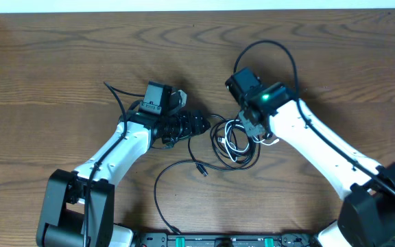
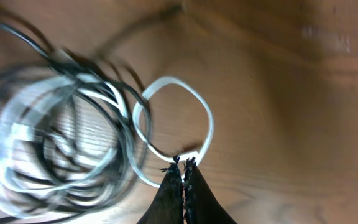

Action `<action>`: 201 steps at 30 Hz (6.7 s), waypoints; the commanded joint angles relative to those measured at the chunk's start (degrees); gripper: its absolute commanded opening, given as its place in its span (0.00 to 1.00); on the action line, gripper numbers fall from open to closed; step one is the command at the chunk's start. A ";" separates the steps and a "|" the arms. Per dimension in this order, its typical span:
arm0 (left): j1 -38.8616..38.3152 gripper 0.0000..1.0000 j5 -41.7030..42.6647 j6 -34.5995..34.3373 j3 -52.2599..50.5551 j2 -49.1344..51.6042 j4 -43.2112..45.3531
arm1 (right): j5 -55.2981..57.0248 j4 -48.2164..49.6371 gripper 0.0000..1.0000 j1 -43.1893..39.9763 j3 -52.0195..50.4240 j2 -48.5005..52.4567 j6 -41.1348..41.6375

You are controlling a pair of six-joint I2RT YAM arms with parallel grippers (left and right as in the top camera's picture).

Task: Untangle cables

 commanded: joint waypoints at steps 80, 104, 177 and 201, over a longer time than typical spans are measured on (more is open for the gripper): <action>0.13 0.86 -1.81 -0.48 -0.17 0.31 -1.68 | -30.97 25.97 0.01 -3.26 -17.59 -16.79 -12.57; 0.13 0.85 1.22 0.57 -0.17 0.31 -1.57 | -34.01 6.97 0.28 -11.28 -9.09 -18.14 13.40; 0.15 0.85 -2.27 0.57 -0.17 0.31 -1.62 | -43.43 55.74 0.26 4.87 -38.14 -1.86 22.95; 1.42 0.85 -3.76 0.57 -0.17 0.31 -3.54 | -64.59 57.02 0.01 -5.68 -37.68 -20.44 24.46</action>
